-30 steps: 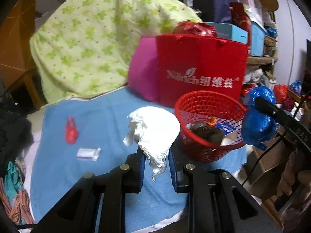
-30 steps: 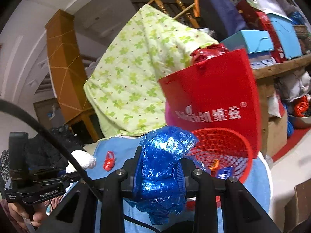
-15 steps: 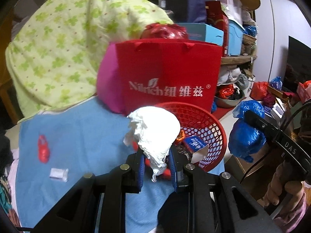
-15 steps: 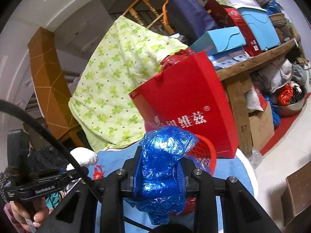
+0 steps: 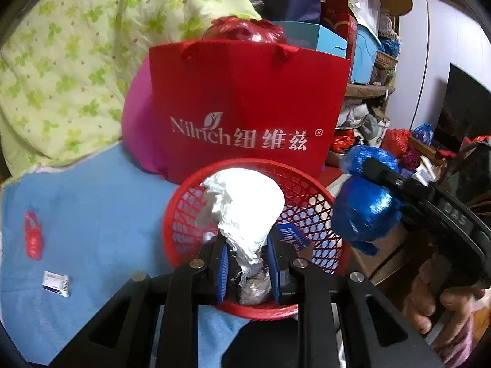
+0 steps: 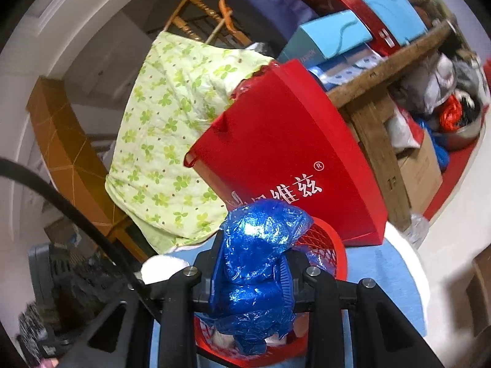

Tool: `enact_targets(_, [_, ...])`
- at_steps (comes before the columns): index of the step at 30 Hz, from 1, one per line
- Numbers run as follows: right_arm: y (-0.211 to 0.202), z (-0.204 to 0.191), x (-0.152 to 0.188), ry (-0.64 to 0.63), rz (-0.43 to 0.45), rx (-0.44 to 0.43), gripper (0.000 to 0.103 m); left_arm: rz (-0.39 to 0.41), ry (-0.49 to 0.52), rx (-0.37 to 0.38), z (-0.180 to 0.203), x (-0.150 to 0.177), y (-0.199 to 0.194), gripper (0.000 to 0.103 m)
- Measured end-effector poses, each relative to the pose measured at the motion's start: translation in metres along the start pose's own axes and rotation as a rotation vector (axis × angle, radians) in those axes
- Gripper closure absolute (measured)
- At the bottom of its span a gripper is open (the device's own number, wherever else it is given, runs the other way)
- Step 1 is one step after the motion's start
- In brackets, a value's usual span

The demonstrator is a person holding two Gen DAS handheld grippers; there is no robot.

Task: Collect trash
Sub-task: 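Lower the tissue and blue bag into the red wastebasket and open both tools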

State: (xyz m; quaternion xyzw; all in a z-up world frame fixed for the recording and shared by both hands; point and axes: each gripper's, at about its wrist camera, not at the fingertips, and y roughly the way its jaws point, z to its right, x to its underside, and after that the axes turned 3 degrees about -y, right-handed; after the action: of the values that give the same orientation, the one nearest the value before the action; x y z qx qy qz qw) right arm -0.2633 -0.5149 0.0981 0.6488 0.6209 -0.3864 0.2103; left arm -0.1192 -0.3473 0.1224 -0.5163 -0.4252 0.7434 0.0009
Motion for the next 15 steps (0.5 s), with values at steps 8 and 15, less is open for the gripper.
enact_targets(8, [0.039, 0.029, 0.003, 0.206, -0.06, -0.031, 0.065, 0.0, -0.016, 0.039, -0.002, 0.0, 0.023, 0.04])
enact_targets(15, [0.039, 0.047, 0.014, 0.323, -0.068, -0.086, 0.028, 0.006, -0.035, 0.023, -0.025, 0.012, 0.014, 0.037])
